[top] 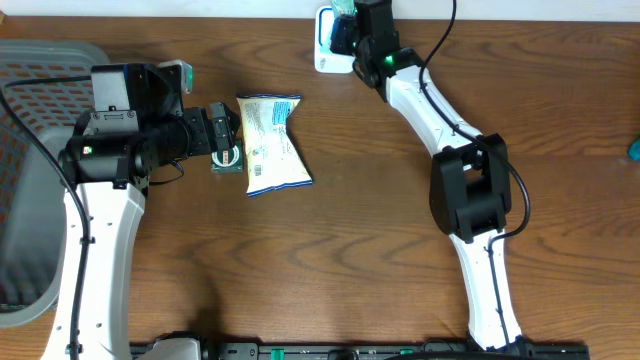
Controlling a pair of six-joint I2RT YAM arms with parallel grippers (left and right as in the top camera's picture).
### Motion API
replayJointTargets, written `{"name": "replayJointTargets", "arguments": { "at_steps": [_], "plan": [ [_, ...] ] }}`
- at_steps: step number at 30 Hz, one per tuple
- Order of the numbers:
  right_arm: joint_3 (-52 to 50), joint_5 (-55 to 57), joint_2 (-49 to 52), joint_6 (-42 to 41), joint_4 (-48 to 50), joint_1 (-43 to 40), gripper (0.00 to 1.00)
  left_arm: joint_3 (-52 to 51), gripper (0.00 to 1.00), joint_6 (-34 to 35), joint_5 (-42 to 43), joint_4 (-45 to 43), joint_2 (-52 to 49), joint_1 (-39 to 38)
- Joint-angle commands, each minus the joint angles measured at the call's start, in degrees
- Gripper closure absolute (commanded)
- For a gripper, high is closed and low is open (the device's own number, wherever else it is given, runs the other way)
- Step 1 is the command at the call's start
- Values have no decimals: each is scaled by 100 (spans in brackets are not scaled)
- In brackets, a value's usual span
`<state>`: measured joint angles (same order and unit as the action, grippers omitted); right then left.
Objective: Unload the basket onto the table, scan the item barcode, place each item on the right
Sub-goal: 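Carry the wipes pack to the far right and drop it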
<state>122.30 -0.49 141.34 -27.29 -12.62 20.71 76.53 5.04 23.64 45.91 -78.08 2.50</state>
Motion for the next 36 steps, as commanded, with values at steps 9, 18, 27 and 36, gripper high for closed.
{"name": "replayJointTargets", "arguments": {
  "at_steps": [9,18,27,36],
  "plan": [
    [144,61,-1161,122,-1849,-1178,99,9,2,-74,-39,-4,-15,-7],
    [140,1353,-1204,122,-3748,-2546,99,9,2,-74,-39,-4,-15,-7],
    [83,1886,-975,758,-4249,-3775,92,9,2,-74,-39,-7,-15,-7],
    [74,1596,-800,765,-4249,-4520,38,9,2,-74,-39,-4,-15,-7]
  ]
}}
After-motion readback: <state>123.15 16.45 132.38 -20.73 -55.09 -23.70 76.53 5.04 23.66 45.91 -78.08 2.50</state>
